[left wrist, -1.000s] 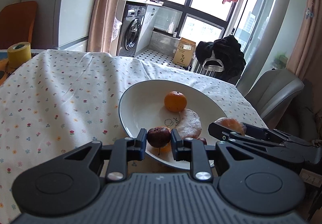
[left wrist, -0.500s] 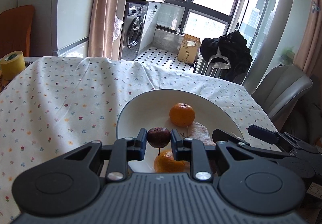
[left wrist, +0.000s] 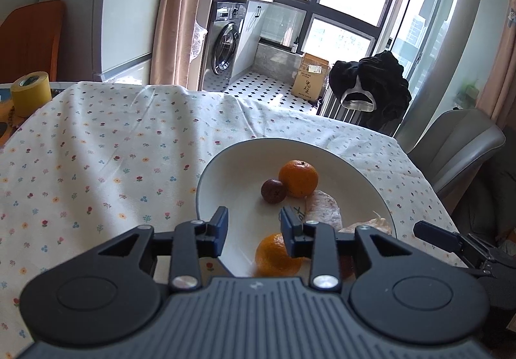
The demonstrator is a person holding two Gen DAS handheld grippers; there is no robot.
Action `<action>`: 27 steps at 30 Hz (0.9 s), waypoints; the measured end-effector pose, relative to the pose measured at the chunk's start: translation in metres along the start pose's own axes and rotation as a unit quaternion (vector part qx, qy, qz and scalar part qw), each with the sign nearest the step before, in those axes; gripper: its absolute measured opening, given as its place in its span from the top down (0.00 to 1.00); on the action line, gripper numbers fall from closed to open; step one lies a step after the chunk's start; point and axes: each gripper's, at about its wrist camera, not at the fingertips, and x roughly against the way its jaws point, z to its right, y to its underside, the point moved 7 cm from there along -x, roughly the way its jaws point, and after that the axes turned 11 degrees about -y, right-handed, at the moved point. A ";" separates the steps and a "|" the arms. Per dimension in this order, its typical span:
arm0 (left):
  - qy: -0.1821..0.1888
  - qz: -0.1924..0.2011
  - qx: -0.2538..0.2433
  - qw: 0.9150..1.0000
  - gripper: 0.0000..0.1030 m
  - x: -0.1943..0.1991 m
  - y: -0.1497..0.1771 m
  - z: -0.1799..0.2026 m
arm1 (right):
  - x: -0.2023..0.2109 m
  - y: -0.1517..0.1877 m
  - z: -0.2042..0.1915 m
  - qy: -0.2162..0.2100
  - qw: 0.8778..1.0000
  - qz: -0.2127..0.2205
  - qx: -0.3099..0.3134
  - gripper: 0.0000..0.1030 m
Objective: Organize fruits
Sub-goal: 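Open the left gripper over the bowl dropping the plum while the right releases the pomelo segment, then withdraw both open grippers toward the kumquats and kiwis on the cloth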
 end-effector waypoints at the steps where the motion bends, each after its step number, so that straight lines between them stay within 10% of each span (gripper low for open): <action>1: -0.001 0.000 0.000 1.000 0.67 0.002 0.001 -0.001 | 0.002 0.001 -0.001 -0.001 1.000 0.000 0.000 0.15; 27: 0.001 0.021 0.038 0.999 0.53 0.068 0.040 -0.035 | 0.059 0.010 -0.034 -0.095 0.993 0.041 -0.056 0.30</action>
